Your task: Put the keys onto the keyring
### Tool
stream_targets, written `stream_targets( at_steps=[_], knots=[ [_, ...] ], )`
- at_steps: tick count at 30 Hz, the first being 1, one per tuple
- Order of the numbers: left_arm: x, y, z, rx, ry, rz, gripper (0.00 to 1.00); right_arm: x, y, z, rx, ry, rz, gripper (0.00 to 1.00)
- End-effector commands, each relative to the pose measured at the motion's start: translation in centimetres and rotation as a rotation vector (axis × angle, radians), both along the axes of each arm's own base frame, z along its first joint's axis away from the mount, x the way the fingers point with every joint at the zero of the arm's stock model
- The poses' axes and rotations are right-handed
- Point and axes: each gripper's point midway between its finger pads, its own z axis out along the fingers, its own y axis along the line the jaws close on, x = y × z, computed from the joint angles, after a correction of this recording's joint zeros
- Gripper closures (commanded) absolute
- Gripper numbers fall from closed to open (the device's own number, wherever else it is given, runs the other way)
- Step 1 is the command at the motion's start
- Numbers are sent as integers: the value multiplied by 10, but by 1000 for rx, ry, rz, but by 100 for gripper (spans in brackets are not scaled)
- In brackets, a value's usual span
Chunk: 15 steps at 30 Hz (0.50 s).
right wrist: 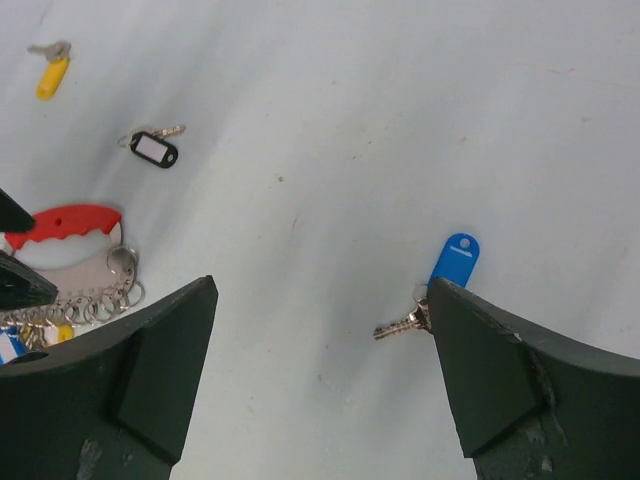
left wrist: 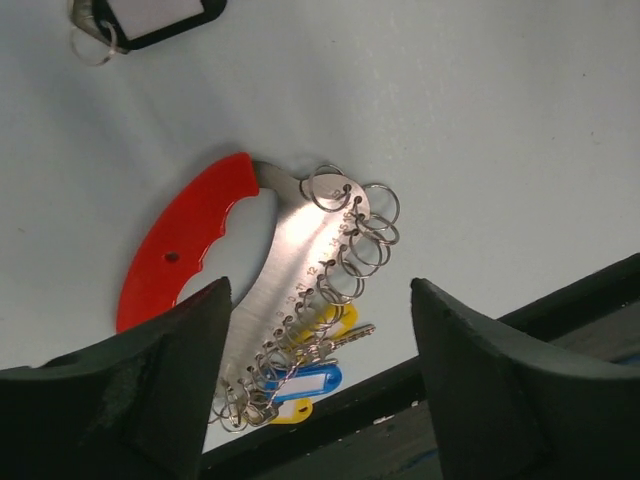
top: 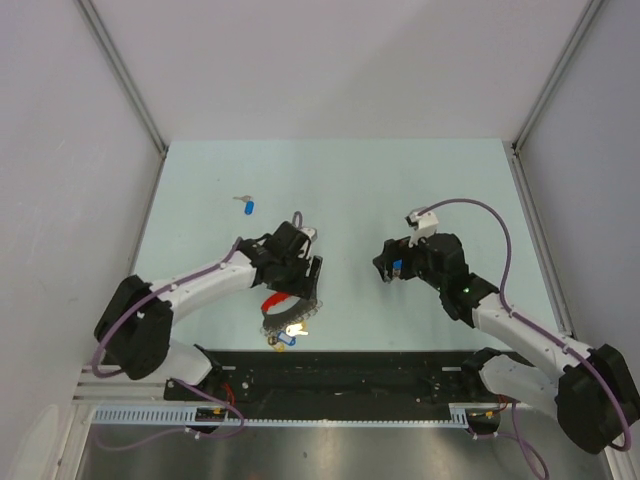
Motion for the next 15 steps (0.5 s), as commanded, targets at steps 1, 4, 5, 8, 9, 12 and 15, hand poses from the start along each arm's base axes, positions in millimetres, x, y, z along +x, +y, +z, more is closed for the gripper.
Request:
stream_targets(
  at_steps=[1,4,5,8,9,12,15],
  knots=[
    [12,-27,6,-51,18,22,40,7,-10,29,138,-84,-75,8],
    [17,-33,-3,-30,41,27,60,7,-20,33,143,-97,-105,9],
    [20,-34,-3,-20,38,29,63,8,-22,34,141,-99,-115,9],
    [27,-33,-14,23,48,39,72,6,-26,35,133,-106,-123,9],
    [27,-33,-16,33,51,39,73,6,-27,35,133,-106,-123,9],
    [30,-32,-24,60,62,45,75,5,-28,36,131,-111,-123,9],
    [31,-29,-33,92,76,51,75,6,-27,36,130,-109,-123,9]
  ],
)
